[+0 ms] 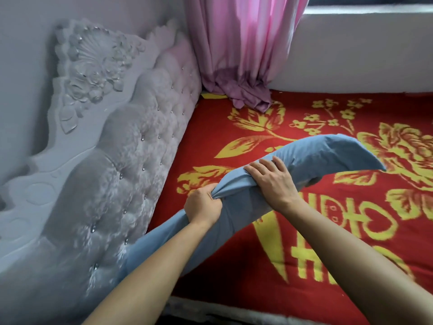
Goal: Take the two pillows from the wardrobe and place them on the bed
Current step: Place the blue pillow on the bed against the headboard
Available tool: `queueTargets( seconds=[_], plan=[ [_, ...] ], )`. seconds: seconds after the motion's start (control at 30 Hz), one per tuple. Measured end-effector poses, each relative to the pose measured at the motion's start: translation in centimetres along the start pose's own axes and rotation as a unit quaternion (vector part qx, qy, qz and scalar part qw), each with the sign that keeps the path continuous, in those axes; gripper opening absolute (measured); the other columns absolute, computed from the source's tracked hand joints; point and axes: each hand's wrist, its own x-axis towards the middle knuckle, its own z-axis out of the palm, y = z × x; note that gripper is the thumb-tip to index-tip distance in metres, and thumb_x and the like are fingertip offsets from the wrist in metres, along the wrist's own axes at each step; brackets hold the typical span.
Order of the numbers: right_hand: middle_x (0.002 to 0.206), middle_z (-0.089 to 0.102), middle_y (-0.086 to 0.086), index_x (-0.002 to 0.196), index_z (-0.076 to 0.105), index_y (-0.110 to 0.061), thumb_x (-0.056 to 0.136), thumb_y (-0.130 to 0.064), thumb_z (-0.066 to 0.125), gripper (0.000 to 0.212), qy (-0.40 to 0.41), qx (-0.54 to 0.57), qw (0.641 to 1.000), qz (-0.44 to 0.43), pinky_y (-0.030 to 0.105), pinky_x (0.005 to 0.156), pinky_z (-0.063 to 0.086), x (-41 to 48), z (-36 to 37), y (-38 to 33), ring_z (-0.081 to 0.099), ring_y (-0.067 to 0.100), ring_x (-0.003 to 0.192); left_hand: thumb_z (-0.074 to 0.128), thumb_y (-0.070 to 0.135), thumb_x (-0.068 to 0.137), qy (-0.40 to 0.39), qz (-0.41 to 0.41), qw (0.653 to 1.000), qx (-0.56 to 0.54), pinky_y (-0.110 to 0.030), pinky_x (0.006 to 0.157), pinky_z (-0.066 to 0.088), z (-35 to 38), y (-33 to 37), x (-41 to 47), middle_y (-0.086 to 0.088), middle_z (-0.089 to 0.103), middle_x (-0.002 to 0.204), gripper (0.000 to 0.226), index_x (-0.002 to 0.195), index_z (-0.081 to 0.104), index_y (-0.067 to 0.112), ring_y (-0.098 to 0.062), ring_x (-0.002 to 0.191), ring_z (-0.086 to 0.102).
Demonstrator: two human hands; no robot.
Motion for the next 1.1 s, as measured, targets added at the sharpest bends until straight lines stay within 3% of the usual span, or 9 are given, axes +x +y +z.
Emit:
queueTargets(
  seconds=[0.13, 0.33, 0.5, 0.6, 0.67, 0.8, 0.9, 1.0, 1.1],
  plan=[
    [0.136, 0.06, 0.008, 0.132, 0.059, -0.018, 0.095, -0.021, 0.037, 0.044, 0.029, -0.024, 0.998, 0.054, 0.051, 0.116, 0.026, 3.2, 1.7, -0.8, 0.05, 0.033, 0.131, 0.055, 0.01, 0.07, -0.082, -0.005, 0.995, -0.062, -0.02, 0.045, 0.034, 0.8, -1.2, 5.1, 0.013, 0.061, 0.057, 0.035, 0.087, 0.072, 0.037, -0.013, 0.059, 0.058],
    [0.157, 0.026, 0.028, 0.141, 0.051, -0.02, 0.095, -0.018, 0.06, 0.047, 0.162, 0.024, 0.961, 0.224, 0.049, 0.122, 0.02, 6.0, 4.1, -0.7, 0.022, 0.042, 0.147, 0.069, 0.019, 0.072, -0.116, -0.049, 0.963, -0.236, -0.032, 0.051, 0.043, 1.8, -0.7, 9.5, 0.004, 0.069, 0.06, 0.017, 0.072, 0.071, 0.036, -0.013, 0.052, 0.055],
    [0.161, -0.001, 0.03, 0.157, 0.012, -0.01, 0.098, -0.054, 0.046, 0.081, 0.198, 0.288, 0.826, 0.442, 0.03, 0.122, 0.001, 7.9, 7.3, -1.4, -0.001, 0.034, 0.152, 0.078, 0.006, 0.073, -0.17, -0.128, 0.861, -0.462, -0.042, 0.073, 0.055, 1.9, -0.2, 12.5, -0.014, 0.075, 0.092, 0.013, 0.084, 0.078, 0.013, -0.02, 0.079, 0.064],
    [0.165, 0.004, 0.021, 0.158, 0.011, -0.015, 0.096, -0.059, 0.033, 0.08, 0.152, 0.375, 0.756, 0.515, 0.036, 0.122, 0.004, 7.9, 11.3, -1.9, 0.004, 0.028, 0.153, 0.075, 0.0, 0.077, -0.186, -0.152, 0.828, -0.506, -0.036, 0.08, 0.053, 3.2, -1.5, 14.1, -0.016, 0.073, 0.095, 0.015, 0.088, 0.076, 0.01, -0.023, 0.086, 0.064],
    [0.165, 0.01, 0.017, 0.158, 0.013, -0.018, 0.096, -0.06, 0.03, 0.078, 0.127, 0.393, 0.736, 0.536, 0.034, 0.121, 0.005, 7.6, 14.6, -2.2, 0.007, 0.024, 0.153, 0.073, -0.001, 0.081, -0.197, -0.165, 0.827, -0.5, -0.034, 0.082, 0.054, 5.0, -3.5, 15.1, -0.017, 0.072, 0.099, 0.014, 0.093, 0.074, 0.006, -0.023, 0.088, 0.066],
    [0.166, 0.009, 0.016, 0.159, 0.013, -0.017, 0.102, -0.053, 0.034, 0.07, -0.013, 0.376, 0.783, 0.495, 0.035, 0.123, 0.004, 5.9, 23.2, -2.9, 0.006, 0.024, 0.153, 0.07, 0.02, 0.089, -0.19, -0.153, 0.906, -0.345, -0.034, 0.081, 0.052, 10.0, -9.0, 17.8, -0.005, 0.072, 0.095, 0.015, 0.101, 0.07, 0.012, -0.017, 0.083, 0.065],
    [0.167, 0.001, 0.01, 0.159, 0.009, -0.025, 0.102, -0.056, 0.032, 0.068, -0.181, 0.347, 0.812, 0.433, 0.042, 0.125, 0.004, 3.4, 29.8, -4.4, 0.001, 0.026, 0.154, 0.056, 0.043, 0.094, -0.132, -0.079, 0.983, -0.1, -0.038, 0.106, 0.039, 14.4, -13.6, 20.5, -0.013, 0.056, 0.139, 0.057, 0.141, 0.046, 0.012, -0.025, 0.124, 0.053],
    [0.167, -0.003, 0.005, 0.158, 0.01, -0.033, 0.099, -0.063, 0.031, 0.069, -0.237, 0.281, 0.871, 0.327, 0.045, 0.121, 0.007, 2.0, 34.0, -6.6, -0.002, 0.023, 0.154, 0.045, 0.053, 0.096, -0.157, 0.01, 0.98, 0.121, -0.053, 0.119, 0.008, 18.2, -18.6, 21.0, -0.016, 0.007, 0.164, 0.075, 0.156, 0.01, 0.025, -0.031, 0.151, 0.007],
    [0.167, -0.001, 0.007, 0.157, 0.012, -0.033, 0.096, -0.067, 0.027, 0.072, -0.226, 0.214, 0.931, 0.19, 0.043, 0.119, 0.012, 2.3, 36.4, -8.9, 0.0, 0.023, 0.154, 0.033, 0.06, 0.097, -0.278, 0.037, 0.935, 0.218, -0.066, 0.115, -0.001, 21.0, -24.2, 19.1, -0.007, -0.011, 0.165, 0.069, 0.154, 0.002, 0.037, -0.028, 0.151, -0.012]
  ],
)
